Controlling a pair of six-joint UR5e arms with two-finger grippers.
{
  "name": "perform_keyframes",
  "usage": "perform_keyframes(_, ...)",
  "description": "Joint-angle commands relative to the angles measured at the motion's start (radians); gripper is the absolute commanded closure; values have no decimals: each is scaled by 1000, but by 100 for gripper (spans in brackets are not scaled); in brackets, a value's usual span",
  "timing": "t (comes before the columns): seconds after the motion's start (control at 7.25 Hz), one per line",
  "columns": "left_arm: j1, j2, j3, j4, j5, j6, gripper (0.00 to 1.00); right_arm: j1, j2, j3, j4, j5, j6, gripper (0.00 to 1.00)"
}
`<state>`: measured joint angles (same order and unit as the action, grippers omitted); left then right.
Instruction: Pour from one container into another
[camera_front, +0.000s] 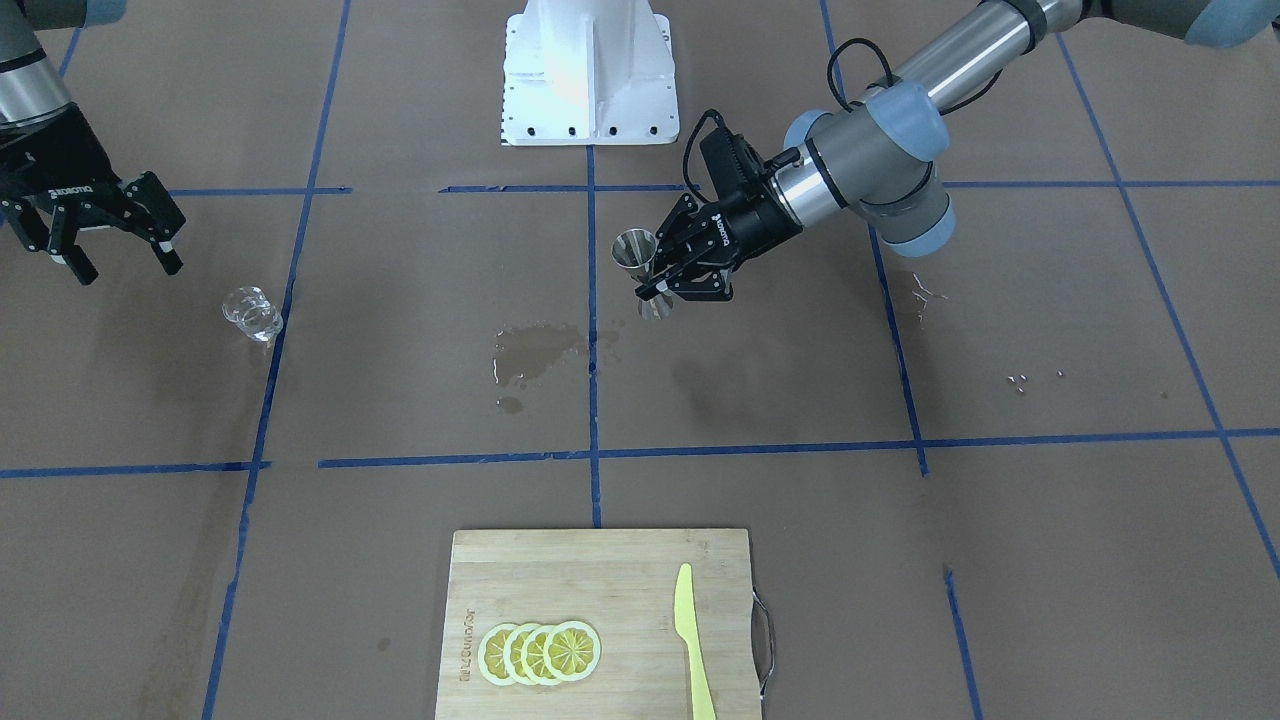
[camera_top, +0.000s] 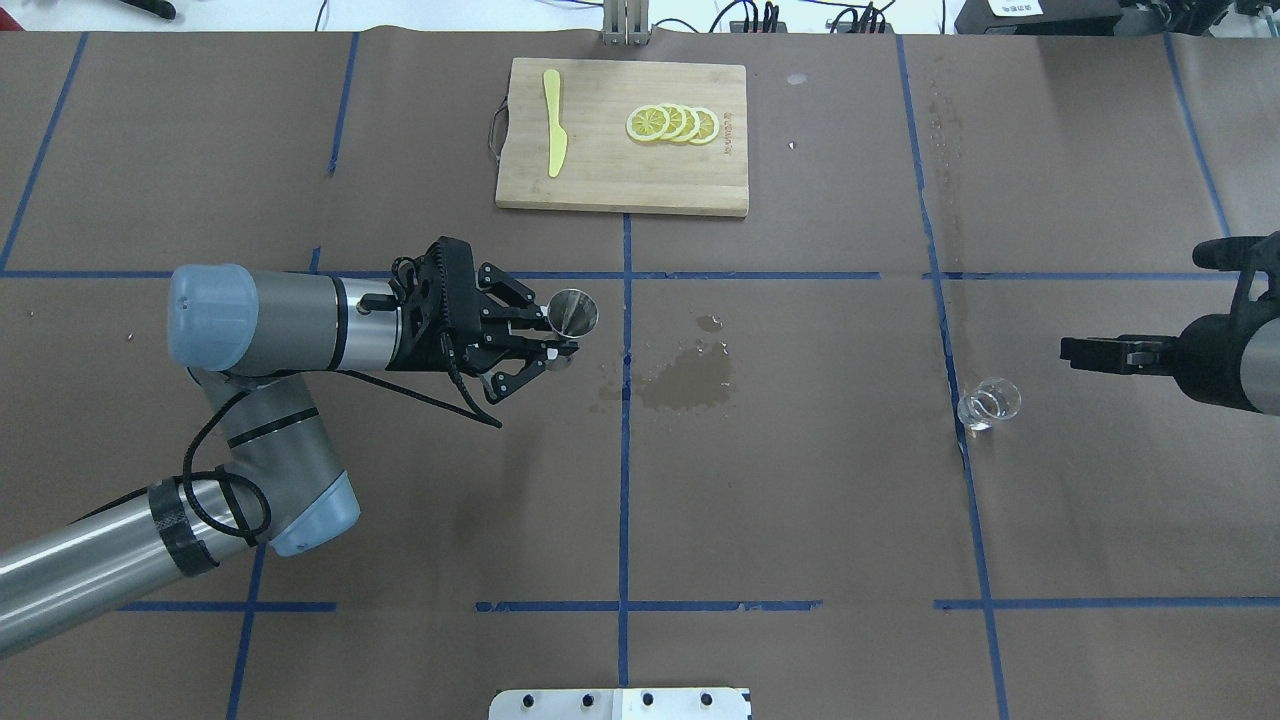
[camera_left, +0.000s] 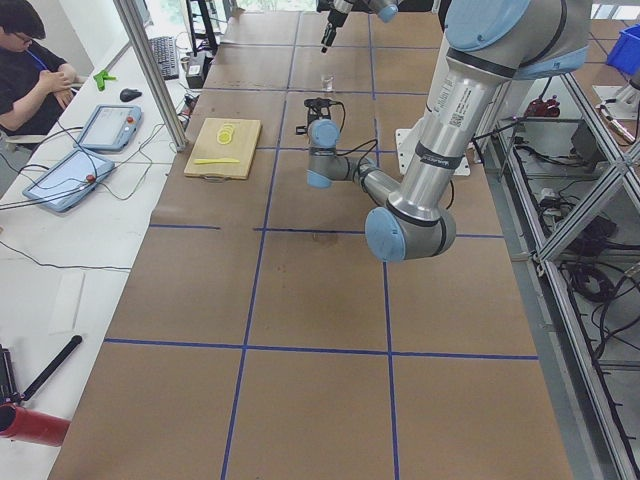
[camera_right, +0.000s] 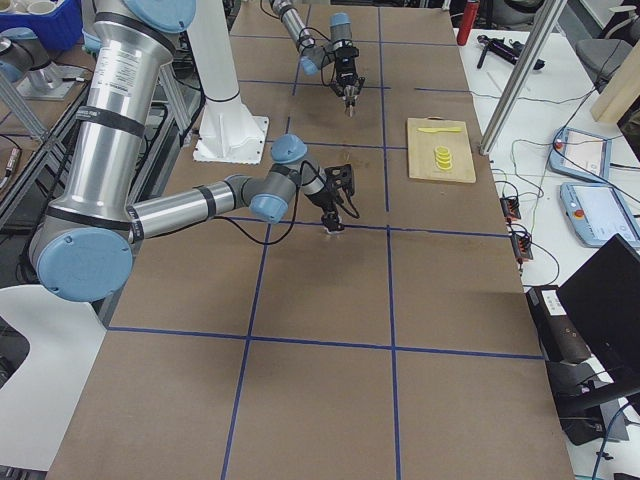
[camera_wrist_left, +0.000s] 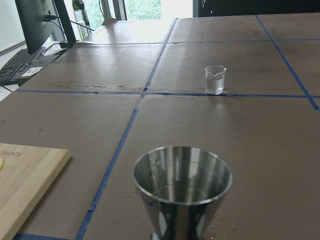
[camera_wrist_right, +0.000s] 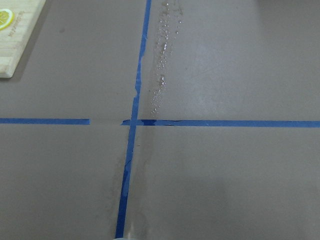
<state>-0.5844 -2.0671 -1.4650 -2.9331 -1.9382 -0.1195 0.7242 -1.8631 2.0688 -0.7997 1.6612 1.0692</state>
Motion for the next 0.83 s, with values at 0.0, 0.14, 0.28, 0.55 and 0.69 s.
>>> perform_keyframes(0.0, 0, 1, 0, 0, 1, 0, 100, -196, -57, -1, 126, -298, 17, 0)
perform_keyframes(0.14, 0, 1, 0, 0, 1, 0, 100, -275, -57, -1, 129, -408, 50, 0)
perform_keyframes(0.28, 0, 2, 0, -1, 1, 0, 100, -396, -56, -2, 132, -598, 78, 0)
perform_keyframes(0.55, 0, 4, 0, -1, 1, 0, 100, -515, -44, -12, 135, -812, 133, 0)
perform_keyframes(0.69, 0, 4, 0, -1, 14, 0, 100, -561, -12, -48, 152, -919, 168, 0)
